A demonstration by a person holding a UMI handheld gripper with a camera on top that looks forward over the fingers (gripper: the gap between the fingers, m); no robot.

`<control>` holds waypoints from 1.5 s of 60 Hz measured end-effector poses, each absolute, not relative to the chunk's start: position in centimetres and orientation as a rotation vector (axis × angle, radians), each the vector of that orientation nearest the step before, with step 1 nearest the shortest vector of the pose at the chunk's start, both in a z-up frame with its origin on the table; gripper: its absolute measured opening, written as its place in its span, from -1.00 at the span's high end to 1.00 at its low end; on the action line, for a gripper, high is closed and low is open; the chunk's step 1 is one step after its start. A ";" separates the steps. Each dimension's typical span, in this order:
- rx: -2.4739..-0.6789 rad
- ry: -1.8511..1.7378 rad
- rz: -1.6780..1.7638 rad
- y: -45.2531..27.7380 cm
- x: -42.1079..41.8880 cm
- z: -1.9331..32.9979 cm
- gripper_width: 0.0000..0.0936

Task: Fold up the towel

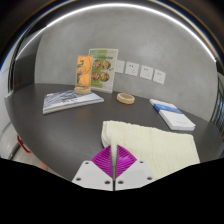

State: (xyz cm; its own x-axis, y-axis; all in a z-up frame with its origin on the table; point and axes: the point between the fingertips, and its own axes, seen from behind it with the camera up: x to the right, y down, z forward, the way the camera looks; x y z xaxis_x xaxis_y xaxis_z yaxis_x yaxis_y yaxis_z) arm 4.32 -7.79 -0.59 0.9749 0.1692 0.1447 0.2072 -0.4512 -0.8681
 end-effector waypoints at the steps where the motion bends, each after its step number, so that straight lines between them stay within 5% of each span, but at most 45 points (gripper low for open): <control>1: -2.051 -0.260 -0.027 -7.8 4.3 -0.5 0.98; 18: -1.882 -0.032 0.036 -6.7 17.1 11.2 0.96; 24: -1.904 0.052 -0.032 -6.8 23.9 10.0 0.96; 35: -2.050 0.112 -0.064 -6.6 30.9 2.8 0.93; 42: -2.059 0.112 -0.062 -6.5 31.2 2.3 0.91; 45: -2.059 0.109 -0.067 -6.5 30.9 2.5 0.68; 48: -2.055 0.109 -0.092 -6.8 31.3 2.8 0.24; 54: -2.034 0.103 -0.183 -8.5 32.2 3.9 -0.91; 58: -2.038 0.106 -0.201 -10.1 31.9 4.4 -0.75; 90: -1.965 -0.063 -0.103 -29.3 6.0 11.0 -0.80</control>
State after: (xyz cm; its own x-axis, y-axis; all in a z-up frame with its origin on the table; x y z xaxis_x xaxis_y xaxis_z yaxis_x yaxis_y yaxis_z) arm 5.97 -29.29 11.04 0.9948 -0.0040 0.1019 0.0924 -0.3858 -0.9179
